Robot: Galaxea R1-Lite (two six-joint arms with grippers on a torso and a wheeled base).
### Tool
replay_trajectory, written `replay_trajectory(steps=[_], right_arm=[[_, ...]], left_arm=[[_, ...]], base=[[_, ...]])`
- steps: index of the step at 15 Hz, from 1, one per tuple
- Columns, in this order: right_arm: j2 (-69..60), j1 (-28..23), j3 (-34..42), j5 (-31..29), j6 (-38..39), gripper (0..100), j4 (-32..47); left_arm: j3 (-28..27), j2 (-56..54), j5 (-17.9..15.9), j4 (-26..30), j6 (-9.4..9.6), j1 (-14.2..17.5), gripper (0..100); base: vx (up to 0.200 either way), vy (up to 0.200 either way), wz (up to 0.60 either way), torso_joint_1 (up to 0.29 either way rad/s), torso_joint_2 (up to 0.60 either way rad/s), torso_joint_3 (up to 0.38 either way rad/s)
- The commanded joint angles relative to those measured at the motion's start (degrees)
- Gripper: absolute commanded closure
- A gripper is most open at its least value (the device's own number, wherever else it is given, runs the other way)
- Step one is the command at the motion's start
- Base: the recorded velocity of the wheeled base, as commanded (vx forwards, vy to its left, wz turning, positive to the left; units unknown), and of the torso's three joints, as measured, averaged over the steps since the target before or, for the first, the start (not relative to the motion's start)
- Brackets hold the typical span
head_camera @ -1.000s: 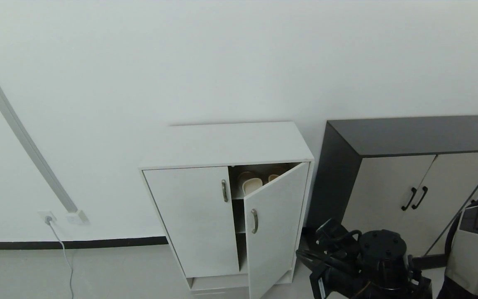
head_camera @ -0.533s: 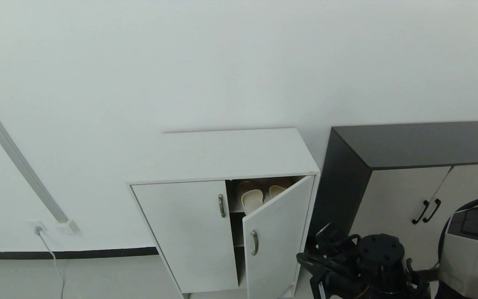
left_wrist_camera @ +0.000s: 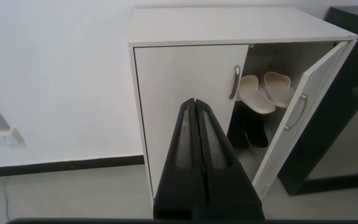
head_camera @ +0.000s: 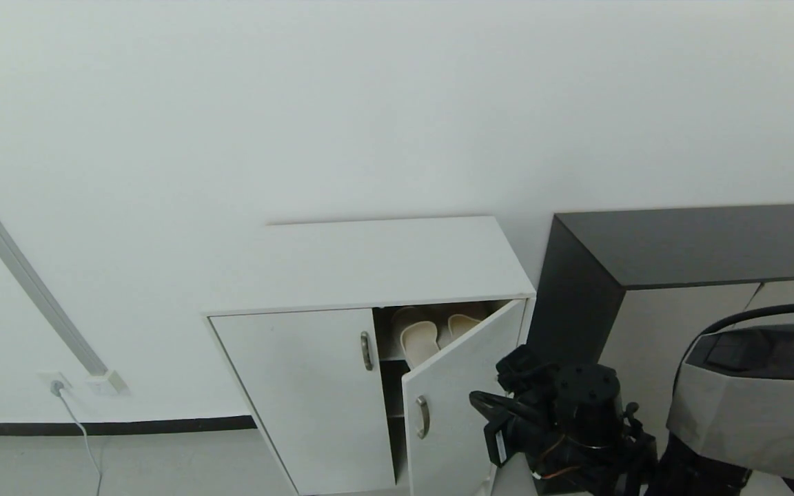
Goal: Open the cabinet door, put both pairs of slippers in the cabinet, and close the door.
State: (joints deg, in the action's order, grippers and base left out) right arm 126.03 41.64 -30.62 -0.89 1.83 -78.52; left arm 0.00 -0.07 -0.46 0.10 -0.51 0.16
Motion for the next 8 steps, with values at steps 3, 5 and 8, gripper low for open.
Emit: replay_trajectory(steps=[3, 5, 8], right_arm=[[3.2, -2.5, -8.9, 0.1, 0.4, 100, 5.8], [5.3, -3.0, -12.4, -0.7, 0.4, 100, 6.6], [7.6, -4.0, -17.5, -2.3, 0.3, 100, 8.9]], left_arm=[[0.0, 0.1, 0.3, 0.0, -0.19, 0.0, 100], [0.0, 0.1, 0.4, 0.0, -0.28, 0.0, 100], [0.0, 0.1, 0.4, 0.0, -0.28, 0.0, 100]], base=[[0.000, 0.000, 0.00, 0.000, 0.00, 0.000], [0.000, 0.000, 0.00, 0.000, 0.00, 0.000], [0.000, 0.000, 0.00, 0.000, 0.00, 0.000]])
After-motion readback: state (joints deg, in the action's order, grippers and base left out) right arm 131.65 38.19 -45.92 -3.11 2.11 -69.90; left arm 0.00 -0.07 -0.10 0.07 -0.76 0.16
